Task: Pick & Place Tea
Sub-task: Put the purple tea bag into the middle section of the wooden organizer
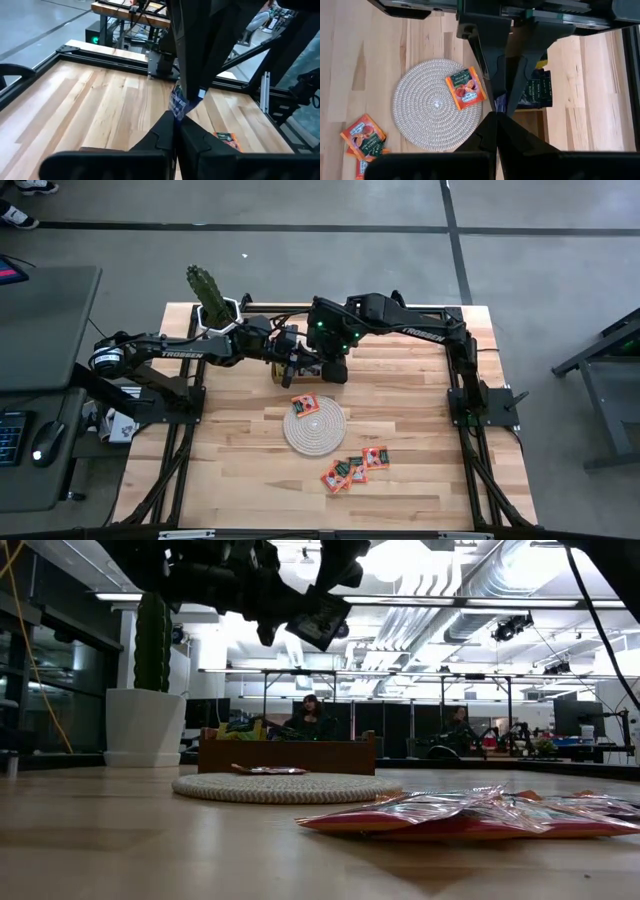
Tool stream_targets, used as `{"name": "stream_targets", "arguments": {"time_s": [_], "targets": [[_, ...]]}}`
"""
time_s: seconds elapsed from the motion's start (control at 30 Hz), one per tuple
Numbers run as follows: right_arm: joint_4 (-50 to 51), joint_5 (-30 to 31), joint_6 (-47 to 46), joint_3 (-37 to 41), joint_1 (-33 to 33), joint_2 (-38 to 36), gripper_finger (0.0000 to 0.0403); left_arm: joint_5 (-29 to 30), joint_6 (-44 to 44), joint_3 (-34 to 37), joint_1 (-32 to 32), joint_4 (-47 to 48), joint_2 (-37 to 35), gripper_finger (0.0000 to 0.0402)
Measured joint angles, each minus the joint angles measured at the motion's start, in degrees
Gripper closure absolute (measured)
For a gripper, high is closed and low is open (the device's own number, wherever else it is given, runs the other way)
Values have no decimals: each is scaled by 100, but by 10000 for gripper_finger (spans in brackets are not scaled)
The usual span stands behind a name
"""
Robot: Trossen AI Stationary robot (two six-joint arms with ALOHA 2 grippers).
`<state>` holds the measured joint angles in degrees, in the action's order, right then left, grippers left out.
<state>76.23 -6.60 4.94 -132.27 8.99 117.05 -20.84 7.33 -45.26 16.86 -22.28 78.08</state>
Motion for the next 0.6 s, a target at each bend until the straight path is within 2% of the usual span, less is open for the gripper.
{"name": "stream_targets", "arguments": {"time_s": [0.4,0.5,0.6], "targets": [[163,1021,-710,11,106,-89,403,361,-193,19,1,91,-12,401],[402,1462,-902,11,203,-214,403,496,-63,340,6,126,-8,401],[500,1757,-1013,-6,303,-404,403,515,167,812,-2,-403,9,401]]}}
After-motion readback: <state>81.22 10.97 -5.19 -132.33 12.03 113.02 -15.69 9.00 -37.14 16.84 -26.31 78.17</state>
